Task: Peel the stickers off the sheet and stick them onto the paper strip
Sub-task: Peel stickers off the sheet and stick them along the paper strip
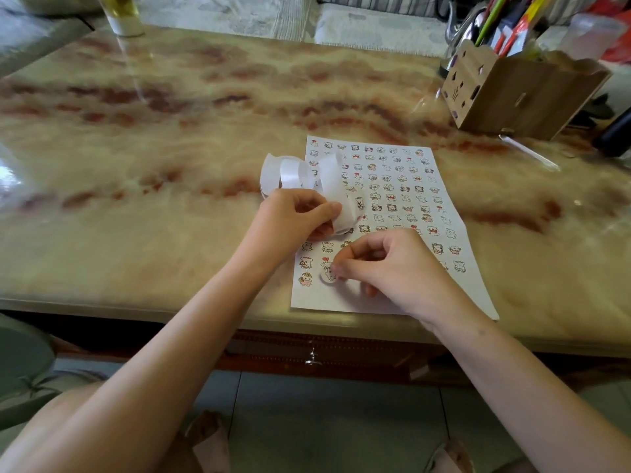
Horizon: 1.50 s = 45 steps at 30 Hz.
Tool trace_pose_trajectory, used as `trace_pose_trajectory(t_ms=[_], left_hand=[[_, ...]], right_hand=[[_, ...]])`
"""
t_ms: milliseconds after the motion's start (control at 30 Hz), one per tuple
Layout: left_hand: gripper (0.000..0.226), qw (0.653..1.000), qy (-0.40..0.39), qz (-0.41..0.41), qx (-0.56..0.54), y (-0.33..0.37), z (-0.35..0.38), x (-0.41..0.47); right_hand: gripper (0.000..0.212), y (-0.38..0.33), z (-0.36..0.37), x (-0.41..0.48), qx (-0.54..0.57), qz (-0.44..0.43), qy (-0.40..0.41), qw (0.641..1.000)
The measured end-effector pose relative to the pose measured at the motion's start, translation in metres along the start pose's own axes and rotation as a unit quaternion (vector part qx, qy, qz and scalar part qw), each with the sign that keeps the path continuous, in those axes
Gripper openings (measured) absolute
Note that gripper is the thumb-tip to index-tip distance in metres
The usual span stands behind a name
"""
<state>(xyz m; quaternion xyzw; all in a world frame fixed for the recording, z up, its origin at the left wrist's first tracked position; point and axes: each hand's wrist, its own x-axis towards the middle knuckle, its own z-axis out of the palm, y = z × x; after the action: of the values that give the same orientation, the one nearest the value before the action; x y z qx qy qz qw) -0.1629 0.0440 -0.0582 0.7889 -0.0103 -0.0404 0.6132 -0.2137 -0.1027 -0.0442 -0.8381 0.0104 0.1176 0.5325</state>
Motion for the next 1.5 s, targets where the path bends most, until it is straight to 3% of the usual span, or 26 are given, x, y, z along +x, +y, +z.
trace_pose_trajectory(t_ms=[1033, 1367, 1500], left_hand=[[0.019, 1.000, -0.003, -0.003, 0.018, 0.001, 0.001, 0.000], [0.020, 1.000, 0.005, -0.001, 0.021, -0.001, 0.002, 0.001], [0.020, 1.000, 0.004, -0.003, 0.027, 0.000, 0.002, 0.001]], right_hand=[[0.005, 0.008, 0.017, -0.004, -0.130, -0.026, 0.094, 0.987], [0.007, 0.007, 0.017, -0.006, -0.143, -0.039, 0.080, 0.986], [0.018, 0.008, 0.012, -0.003, -0.129, -0.043, 0.060, 0.989]])
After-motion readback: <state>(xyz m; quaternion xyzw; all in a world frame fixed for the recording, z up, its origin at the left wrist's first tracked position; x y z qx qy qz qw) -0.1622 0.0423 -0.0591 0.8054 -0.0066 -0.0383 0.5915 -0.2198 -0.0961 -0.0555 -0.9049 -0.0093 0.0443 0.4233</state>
